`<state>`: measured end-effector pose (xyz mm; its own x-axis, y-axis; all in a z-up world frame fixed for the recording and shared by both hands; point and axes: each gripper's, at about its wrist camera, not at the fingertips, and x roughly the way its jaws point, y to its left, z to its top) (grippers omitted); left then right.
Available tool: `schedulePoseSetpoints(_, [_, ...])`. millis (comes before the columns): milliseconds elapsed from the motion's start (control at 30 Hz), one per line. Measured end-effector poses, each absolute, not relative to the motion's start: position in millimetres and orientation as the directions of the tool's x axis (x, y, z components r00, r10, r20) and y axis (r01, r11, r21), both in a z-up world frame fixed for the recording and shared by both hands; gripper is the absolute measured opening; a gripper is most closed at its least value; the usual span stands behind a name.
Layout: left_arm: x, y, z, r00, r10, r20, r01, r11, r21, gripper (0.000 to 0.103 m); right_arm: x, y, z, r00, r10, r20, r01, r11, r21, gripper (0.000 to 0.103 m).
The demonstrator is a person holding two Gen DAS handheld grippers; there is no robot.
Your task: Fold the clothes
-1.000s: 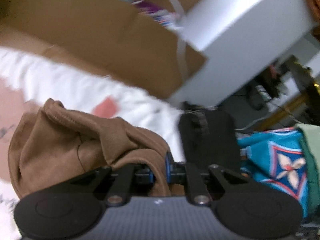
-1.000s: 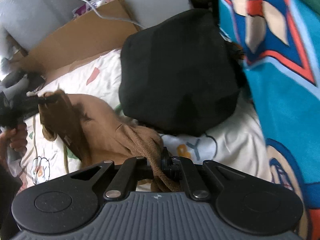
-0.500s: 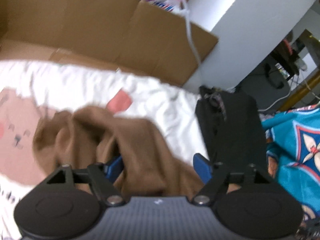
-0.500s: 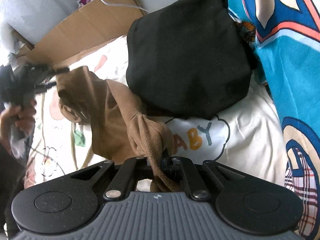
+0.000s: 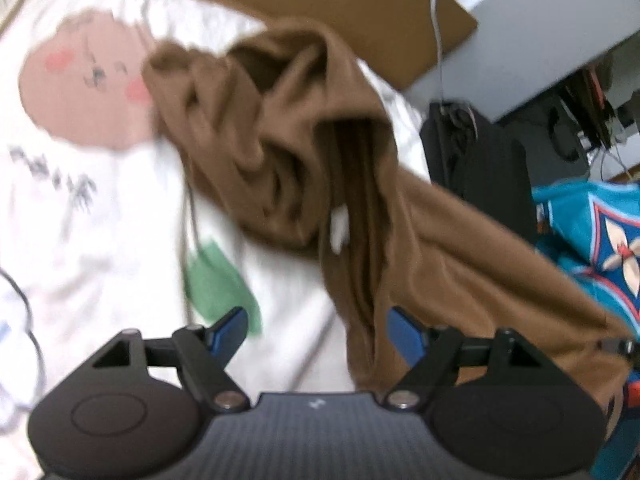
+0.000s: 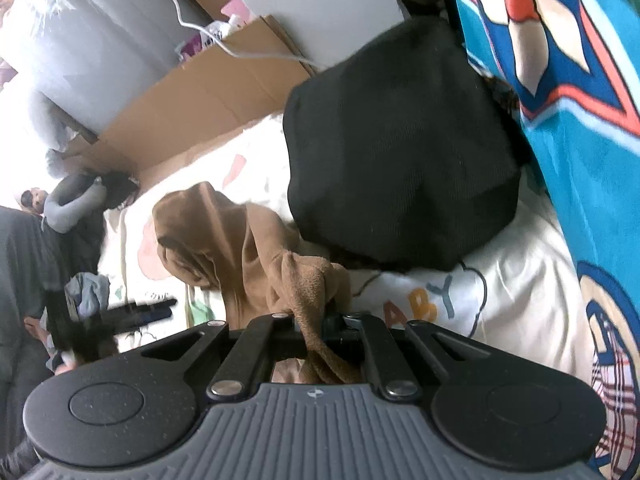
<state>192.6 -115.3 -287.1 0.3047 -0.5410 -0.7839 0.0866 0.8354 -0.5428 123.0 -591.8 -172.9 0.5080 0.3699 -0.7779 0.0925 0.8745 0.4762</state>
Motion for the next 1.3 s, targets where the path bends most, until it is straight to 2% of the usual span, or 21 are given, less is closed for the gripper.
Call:
schedulePoseSetpoints(133, [179.4,-131.3,-299.0,0.259,-0.564,-0.784,0.113,0.824,-0.555,0.073,127.9,-595.5,-174.0,0.519,0.352,-0.779,0.115,0.874,0.472,0.003])
schedulePoseSetpoints(300, [170.2,-149.2,-311.7,0.207,-0.58,-0.788,0.156,0.815,-0.559,0.061,128.8,-601.1,-177.1,0.521,0.347,-0.78,0.136,0.869,0.477,0.003])
schedulePoseSetpoints(367, [168.1,-157.6,-316.7,0.186,-0.587,-0.788,0.169,0.809,-0.563,0.061,127.2,-602.6,-178.6,0.522,0.348,-0.779,0.139,0.866,0.48,0.003])
schedulePoseSetpoints(600, [174.9,-184.2,-343.1,0.113,-0.657,-0.745,0.115,0.754,-0.647,0.062,126.4,-603.5,-183.8,0.519,0.353,-0.779,0.151,0.859,0.489,0.003])
schedulePoseSetpoints(633, [175.9,-187.2,-344.8,0.111,-0.668,-0.736,0.105,0.744,-0.66,0.063,126.5,-603.1,-182.9,0.521,0.355,-0.776,0.148,0.858,0.492,0.003])
schedulePoseSetpoints(700, [178.1,-192.4,-345.8,0.119,-0.694,-0.71,0.074,0.72,-0.69,0.073,126.2,-602.5,-180.4,0.527,0.36,-0.77,0.143,0.855,0.498,0.003])
schedulePoseSetpoints(800, [181.5,-197.0,-347.3,0.131,-0.74,-0.66,-0.001,0.665,-0.746,0.078,124.8,-603.1,-177.1,0.539,0.376,-0.754,0.139,0.843,0.52,0.003])
schedulePoseSetpoints(900, [184.2,-199.7,-351.9,0.147,-0.777,-0.612,-0.083,0.607,-0.79,0.078,123.7,-602.3,-175.8,0.541,0.386,-0.748,0.136,0.837,0.53,0.003])
schedulePoseSetpoints(933, [184.7,-198.4,-353.7,0.157,-0.781,-0.605,-0.111,0.594,-0.796,0.075,123.4,-602.2,-175.3,0.542,0.389,-0.745,0.136,0.834,0.535,0.003])
schedulePoseSetpoints(967, [185.1,-196.9,-355.2,0.168,-0.783,-0.599,-0.137,0.583,-0.801,0.064,123.1,-602.1,-174.8,0.544,0.393,-0.741,0.134,0.831,0.54,0.003])
schedulePoseSetpoints(1000, [185.5,-194.0,-355.0,0.179,-0.779,-0.601,-0.149,0.582,-0.799,0.045,122.9,-601.8,-174.4,0.545,0.396,-0.739,0.132,0.83,0.542,0.003])
schedulePoseSetpoints(1033, [185.9,-190.5,-354.4,0.19,-0.775,-0.603,-0.159,0.582,-0.798,0.036,122.6,-601.4,-174.2,0.546,0.397,-0.738,0.129,0.83,0.542,0.003])
schedulePoseSetpoints(1067, [186.0,-184.5,-352.1,0.203,-0.768,-0.607,-0.16,0.586,-0.795,0.018,122.3,-601.3,-174.6,0.545,0.398,-0.738,0.129,0.83,0.543,0.003])
schedulePoseSetpoints(1100, [186.1,-178.4,-349.8,0.216,-0.761,-0.611,-0.16,0.59,-0.791,0.01,122.0,-601.5,-175.3,0.544,0.398,-0.739,0.131,0.83,0.543,0.003])
schedulePoseSetpoints(1200, [186.9,-155.4,-340.9,0.257,-0.742,-0.619,-0.174,0.594,-0.785,0.004,120.5,-602.1,-177.3,0.534,0.401,-0.744,0.134,0.829,0.543,0.003])
schedulePoseSetpoints(1300, [186.7,-129.3,-328.0,0.308,-0.733,-0.607,-0.184,0.58,-0.793,0.003,119.0,-601.4,-178.9,0.522,0.413,-0.746,0.132,0.825,0.549,0.003])
